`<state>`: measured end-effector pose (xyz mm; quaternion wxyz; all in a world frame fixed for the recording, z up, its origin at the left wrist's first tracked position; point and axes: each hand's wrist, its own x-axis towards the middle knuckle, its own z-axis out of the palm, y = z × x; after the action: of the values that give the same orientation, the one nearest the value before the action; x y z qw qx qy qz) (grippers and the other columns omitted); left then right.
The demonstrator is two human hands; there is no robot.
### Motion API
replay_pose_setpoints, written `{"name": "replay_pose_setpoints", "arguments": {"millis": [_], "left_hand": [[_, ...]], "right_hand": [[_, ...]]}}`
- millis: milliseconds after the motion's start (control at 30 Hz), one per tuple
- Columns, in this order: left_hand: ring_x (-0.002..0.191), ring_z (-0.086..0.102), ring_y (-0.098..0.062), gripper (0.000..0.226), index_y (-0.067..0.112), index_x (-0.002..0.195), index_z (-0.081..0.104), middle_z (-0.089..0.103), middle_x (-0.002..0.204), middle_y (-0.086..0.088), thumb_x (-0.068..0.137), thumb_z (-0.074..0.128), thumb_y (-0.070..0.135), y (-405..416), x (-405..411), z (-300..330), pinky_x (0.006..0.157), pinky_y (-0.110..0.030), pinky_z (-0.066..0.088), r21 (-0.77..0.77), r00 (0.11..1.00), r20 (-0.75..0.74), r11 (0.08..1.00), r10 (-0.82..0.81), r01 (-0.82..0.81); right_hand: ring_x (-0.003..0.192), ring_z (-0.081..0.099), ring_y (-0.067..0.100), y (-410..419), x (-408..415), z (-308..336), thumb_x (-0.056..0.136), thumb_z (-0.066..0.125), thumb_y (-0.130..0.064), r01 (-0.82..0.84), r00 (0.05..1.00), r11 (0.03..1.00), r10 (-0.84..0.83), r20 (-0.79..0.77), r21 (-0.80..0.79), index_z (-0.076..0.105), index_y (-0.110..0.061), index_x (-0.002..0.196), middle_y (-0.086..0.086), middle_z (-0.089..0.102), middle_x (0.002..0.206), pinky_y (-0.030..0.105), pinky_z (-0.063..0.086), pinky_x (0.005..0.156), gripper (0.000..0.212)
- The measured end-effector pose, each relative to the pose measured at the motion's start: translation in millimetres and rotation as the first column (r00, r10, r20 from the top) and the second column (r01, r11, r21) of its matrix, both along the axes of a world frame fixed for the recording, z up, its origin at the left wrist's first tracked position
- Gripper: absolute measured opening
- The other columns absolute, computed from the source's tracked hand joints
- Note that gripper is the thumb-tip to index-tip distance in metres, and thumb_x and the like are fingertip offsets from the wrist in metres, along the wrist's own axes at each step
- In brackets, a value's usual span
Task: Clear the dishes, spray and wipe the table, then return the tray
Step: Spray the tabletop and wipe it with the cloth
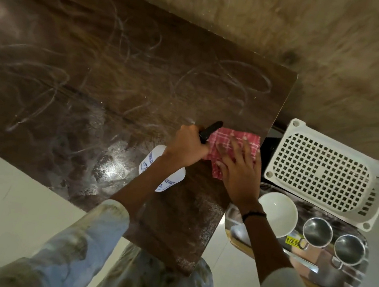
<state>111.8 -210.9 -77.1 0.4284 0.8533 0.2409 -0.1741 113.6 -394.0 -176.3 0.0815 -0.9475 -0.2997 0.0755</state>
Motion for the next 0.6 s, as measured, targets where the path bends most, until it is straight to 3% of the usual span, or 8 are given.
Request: {"name": "replay_pose_setpoints", "arguments": {"millis": [100,267,367,500,600], "left_hand": [[0.047,0.046,-0.012,0.013,0.004,0.076,0.058,0.048,0.055,0.002,0.084,0.06,0.014,-9.0,20.9,1.6,0.049,-0.026,0.035,-0.039,0.999,0.021,0.999,-0.026,0.027],[0.067,0.063,-0.025,0.01,0.005,0.079,0.063,0.061,0.067,-0.007,0.081,0.061,0.015,-25.3,51.3,1.7,0.064,-0.034,0.052,-0.034,0.994,0.006,0.993,-0.108,0.109],[0.07,0.063,-0.024,0.013,0.003,0.081,0.065,0.065,0.071,-0.01,0.08,0.062,0.015,-28.5,60.1,-2.2,0.071,-0.039,0.054,-0.009,0.992,-0.006,0.992,-0.124,0.124],[0.061,0.053,-0.017,0.009,0.002,0.078,0.061,0.054,0.063,-0.001,0.081,0.059,0.011,-25.2,63.9,-4.0,0.065,-0.033,0.045,0.033,0.993,0.0,0.992,-0.12,0.12],[0.056,0.051,-0.015,0.006,0.003,0.078,0.06,0.05,0.061,0.0,0.08,0.059,0.009,-22.0,64.0,-6.8,0.061,-0.033,0.047,0.05,0.995,-0.015,0.993,-0.103,0.104]], "right_hand": [[0.14,0.029,0.035,7.3,18.5,2.1,0.095,0.036,-0.043,0.147,0.989,0.989,-0.147,-0.007,-0.021,0.047,-0.027,0.139,0.008,0.035,0.152,0.059,0.024,0.11,0.047],[0.138,0.032,0.037,15.2,19.9,-0.9,0.093,0.037,-0.04,0.182,0.983,0.983,-0.182,-0.021,-0.022,0.045,-0.025,0.139,0.01,0.039,0.149,0.062,0.026,0.107,0.049],[0.14,0.03,0.037,15.0,19.4,-1.2,0.095,0.038,-0.039,0.191,0.981,0.981,-0.191,-0.025,-0.009,0.046,-0.026,0.139,0.009,0.038,0.15,0.062,0.025,0.108,0.047],[0.141,0.027,0.034,15.2,19.3,-1.1,0.096,0.039,-0.04,0.191,0.981,0.981,-0.191,-0.02,0.014,0.044,-0.028,0.14,0.007,0.036,0.152,0.062,0.024,0.109,0.046],[0.14,0.029,0.035,14.7,19.8,-1.3,0.095,0.04,-0.04,0.201,0.979,0.979,-0.2,-0.027,0.029,0.044,-0.029,0.139,0.008,0.037,0.151,0.062,0.025,0.109,0.045]]}}
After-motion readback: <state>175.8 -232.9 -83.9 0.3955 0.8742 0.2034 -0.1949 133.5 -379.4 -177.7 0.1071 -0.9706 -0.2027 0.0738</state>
